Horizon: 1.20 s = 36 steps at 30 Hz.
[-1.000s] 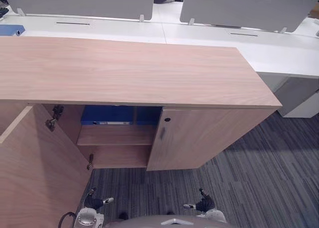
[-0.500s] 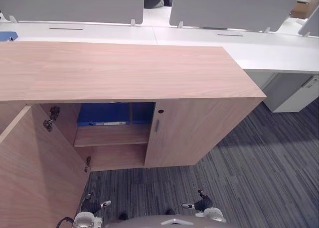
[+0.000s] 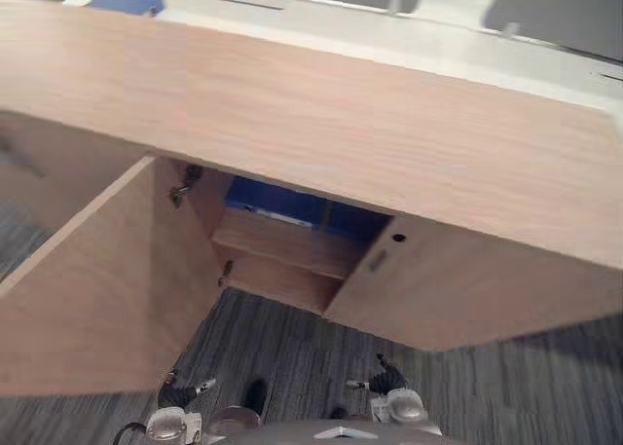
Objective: Walk over to the cabinet, pick up the folder, carry it to the office cabinet, place the folder inside the office cabinet, then close the office cabinet door
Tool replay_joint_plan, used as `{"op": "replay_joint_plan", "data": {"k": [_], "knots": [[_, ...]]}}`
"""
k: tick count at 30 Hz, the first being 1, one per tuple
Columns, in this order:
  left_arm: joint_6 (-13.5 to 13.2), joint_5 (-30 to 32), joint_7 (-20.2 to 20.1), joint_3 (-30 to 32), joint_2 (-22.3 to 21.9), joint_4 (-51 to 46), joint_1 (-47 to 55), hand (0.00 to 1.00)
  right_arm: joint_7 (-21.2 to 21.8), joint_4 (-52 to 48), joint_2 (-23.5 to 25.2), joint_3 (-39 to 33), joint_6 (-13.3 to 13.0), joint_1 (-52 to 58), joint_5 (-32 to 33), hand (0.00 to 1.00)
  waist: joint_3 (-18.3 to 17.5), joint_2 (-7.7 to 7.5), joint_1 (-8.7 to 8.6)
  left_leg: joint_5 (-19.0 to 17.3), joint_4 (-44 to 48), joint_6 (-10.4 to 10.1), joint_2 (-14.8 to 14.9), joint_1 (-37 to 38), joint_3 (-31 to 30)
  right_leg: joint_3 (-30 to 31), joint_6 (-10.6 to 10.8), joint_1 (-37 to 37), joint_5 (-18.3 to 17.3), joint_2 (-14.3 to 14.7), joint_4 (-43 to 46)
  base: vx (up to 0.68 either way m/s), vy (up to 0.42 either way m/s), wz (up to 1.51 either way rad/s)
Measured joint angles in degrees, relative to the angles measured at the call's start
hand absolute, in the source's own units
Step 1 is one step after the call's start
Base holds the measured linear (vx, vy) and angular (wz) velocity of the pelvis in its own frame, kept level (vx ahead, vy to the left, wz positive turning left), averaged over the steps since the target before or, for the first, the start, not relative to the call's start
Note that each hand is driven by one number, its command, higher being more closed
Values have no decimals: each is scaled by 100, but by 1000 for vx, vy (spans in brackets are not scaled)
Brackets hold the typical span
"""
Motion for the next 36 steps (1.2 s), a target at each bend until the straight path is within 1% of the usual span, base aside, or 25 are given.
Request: {"op": "replay_joint_plan", "data": {"k": [1, 2, 3, 4, 5, 6, 7, 8, 9, 10, 11, 12, 13, 15, 17, 19, 24, 26, 27, 28, 30, 31, 34, 35, 36], "knots": [[-1, -57, 17, 96, -63, -133, 10, 0, -2, -162, 7, -4, -6, -30, 0, 0, 93, 34, 54, -81, 275, -110, -37, -117, 24, -2, -39, 35, -62, -24, 166, -8, 3, 94], [-1, -121, 19, 153, -92, -211, 24, 0, -3, -211, 11, -4, -6, -59, 0, 0, 130, 35, 51, -122, 402, -146, -61, -177, 47, -2, -73, 41, -126, -50, 273, -55, 26, 91], [-8, -260, 32, 276, -149, -360, 60, 0, -5, -308, 14, -14, -4, -98, 0, 0, 159, 55, 46, -339, 676, -155, -66, -333, 259, -36, -33, 41, -277, -104, 463, -71, 31, 73], [-9, -372, 37, 446, -165, -480, 85, 0, -7, -417, 66, -70, -6, -126, 0, 0, 187, 14, 107, -612, 973, 1, -52, -482, 556, -134, 121, 45, -495, -167, 597, -111, 20, 46], [-9, -412, 46, 575, -167, -499, 71, 0, -6, -434, 97, -86, -3, -166, 0, 0, 198, -17, 169, -786, 1122, 12, -24, -564, 735, -142, 202, 39, -580, -193, 617, -144, -25, 7], [-1, -508, 77, 787, -199, -493, 101, 0, -7, -535, 100, -109, -2, -217, 7, 0, 218, 16, 181, -999, 1454, 5, 101, -744, 1113, -191, 289, 60, -667, -172, 638, -149, -30, -3], [-1, -565, 123, 863, -207, -496, 107, 0, -10, -627, 93, -128, -4, -214, 8, 0, 220, 30, 165, -1070, 1543, 10, 142, -780, 1232, -266, 293, 76, -704, -176, 645, -127, -42, 42], [-4, -623, 183, 1001, -186, -504, 94, 0, -10, -641, 110, -235, 2, -98, 10, 0, 136, -71, 77, -1057, 1511, 40, 147, -745, 1411, -424, 236, 127, -805, -304, 566, 5, 30, 63], [-28, -679, 214, 1072, -185, -509, 88, 0, -14, -642, 93, -286, 6, -22, 15, 0, 112, -5, 53, -1102, 1634, 41, 244, -769, 1611, -503, 247, 167, -830, -266, 561, 35, 17, 64], [-37, -707, 219, 1151, -169, -496, 85, 0, -12, -616, 56, -319, 7, 14, 20, 0, 102, 18, 56, -1086, 1626, 58, 276, -771, 1620, -555, 283, 190, -853, -242, 574, 95, 15, 38], [-49, -710, 259, 1369, -124, -506, 123, 0, -11, -586, 62, -340, 43, 124, 66, 0, 47, -34, 86, -938, 1412, 97, 161, -656, 1516, -546, 255, 264, -834, -273, 479, 106, -31, 25], [-49, -712, 262, 1421, -92, -500, 165, 0, -7, -581, 63, -331, 47, 136, 66, 0, 17, -82, 94, -888, 1335, 96, 126, -615, 1468, -537, 262, 313, -759, -274, 429, 142, -20, 27], [-49, -712, 258, 1431, -15, -499, 164, 0, -7, -570, 67, -331, 49, 133, 66, 0, 7, -78, 84, -824, 1261, 118, 91, -580, 1422, -530, 250, 365, -672, -262, 337, 182, 1, 26], [-61, -711, 254, 1528, 161, -499, 148, 0, 4, -348, 33, -326, 52, -37, 67, 0, -1, -85, 105, -728, 1054, 141, 72, -458, 1363, -405, 162, 459, -547, -213, 202, 128, -4, 20], [-66, -710, 254, 1706, 326, -499, 161, 0, 8, -172, 33, -295, 69, -131, 67, 0, -9, -75, 125, -637, 819, 132, 101, -269, 1313, -330, 82, 569, -449, -150, 109, 82, -30, 7], [-94, -710, 253, 1874, 556, -499, 176, 0, 14, -122, 10, -208, 78, -238, 66, 0, -27, -56, 201, -487, 541, 90, 197, -111, 1292, -205, 26, 580, -327, -48, 84, 69, -61, -1], [-101, -700, 218, 2245, 1044, -501, 205, 0, 22, 98, -232, 24, 78, -368, 67, 0, -61, -28, 226, -246, 107, 15, 343, 128, 1275, -81, 3, 672, -150, 109, -79, -1, -72, -3], [-102, -690, 196, 2383, 1295, -501, 205, 0, 24, 124, -295, 72, 77, -358, 68, 0, -93, 26, 225, -183, -9, 9, 367, 202, 1279, -31, 6, 687, -147, 129, -84, -47, -45, -8], [-107, -689, 184, 2431, 1486, -503, 196, 0, 28, 176, -351, 169, 75, -347, 71, 0, -121, 4, 224, -100, -122, -12, 381, 286, 1289, 49, 6, 692, -146, 131, -81, -85, -43, -10], [-109, -688, 143, 2466, 1670, -504, 179, 0, 51, 231, -401, 234, 73, -323, 78, 0, -117, 87, 223, -11, -280, -15, 393, 338, 1288, 50, 6, 672, -147, 136, -87, -85, -33, -11], [-130, -687, 130, 2486, 1876, -514, 86, 0, 84, 296, -450, 236, 72, -316, 169, 0, -123, 93, 218, 50, -318, -20, 393, 342, 1284, 56, 9, 654, -150, 139, -86, -135, -29, -7], [-146, -687, 122, 2485, 1960, -541, 39, 0, 86, 296, -458, 237, 71, -291, 182, 0, -107, 138, 206, 80, -351, -20, 387, 342, 1284, 60, 10, 650, -153, 138, -88, -165, -23, -7], [-195, -687, 67, 2373, 2039, -768, -48, 0, 92, 293, -462, 247, 70, -225, 184, 0, -106, 138, 191, 112, -358, -85, 325, 292, 1283, 84, 54, 618, -318, 84, -106, -177, -15, 0], [-206, -687, -5, 2226, 2088, -816, -118, 0, 96, 297, -475, 247, 72, -208, 186, 0, -97, 153, 178, 140, -360, -94, 294, 253, 1270, 114, 149, 581, -440, 44, -122, -204, -18, 8], [-225, -689, -27, 2134, 2085, -943, -122, 0, 112, 296, -489, 248, 72, -185, 186, 0, -84, 215, 151, 169, -361, -125, 307, 253, 1241, 141, 148, 571, -440, 67, -97, -229, -15, 8]]}}
